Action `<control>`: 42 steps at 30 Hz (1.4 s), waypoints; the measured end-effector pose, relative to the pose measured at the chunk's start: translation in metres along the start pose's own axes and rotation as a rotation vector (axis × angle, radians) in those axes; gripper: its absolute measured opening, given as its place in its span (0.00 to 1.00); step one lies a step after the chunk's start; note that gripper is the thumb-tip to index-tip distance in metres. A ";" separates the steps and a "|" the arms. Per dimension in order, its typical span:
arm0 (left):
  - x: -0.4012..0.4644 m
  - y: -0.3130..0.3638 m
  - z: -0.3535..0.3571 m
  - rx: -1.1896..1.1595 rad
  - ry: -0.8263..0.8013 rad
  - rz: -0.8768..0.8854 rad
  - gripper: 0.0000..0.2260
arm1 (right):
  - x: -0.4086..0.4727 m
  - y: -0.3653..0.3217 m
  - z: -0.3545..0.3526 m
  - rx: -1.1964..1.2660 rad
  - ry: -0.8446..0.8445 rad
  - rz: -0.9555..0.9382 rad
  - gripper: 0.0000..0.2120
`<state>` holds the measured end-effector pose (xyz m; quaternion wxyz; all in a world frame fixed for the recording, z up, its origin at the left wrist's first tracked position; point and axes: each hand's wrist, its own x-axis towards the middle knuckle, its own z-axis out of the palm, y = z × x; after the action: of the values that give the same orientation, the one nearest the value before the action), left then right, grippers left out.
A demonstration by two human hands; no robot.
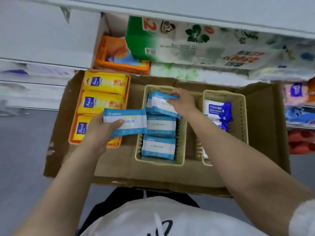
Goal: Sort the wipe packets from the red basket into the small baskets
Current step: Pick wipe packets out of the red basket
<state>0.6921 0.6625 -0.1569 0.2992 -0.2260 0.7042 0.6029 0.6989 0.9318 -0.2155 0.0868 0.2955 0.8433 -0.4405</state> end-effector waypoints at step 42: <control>0.039 -0.025 0.068 0.597 -0.063 0.272 0.25 | 0.020 -0.002 -0.005 -0.103 -0.056 0.073 0.14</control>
<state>0.6911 0.7272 -0.2080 0.2907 -0.0133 0.8640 0.4109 0.6820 0.9437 -0.2193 0.1415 0.3090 0.8507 -0.4010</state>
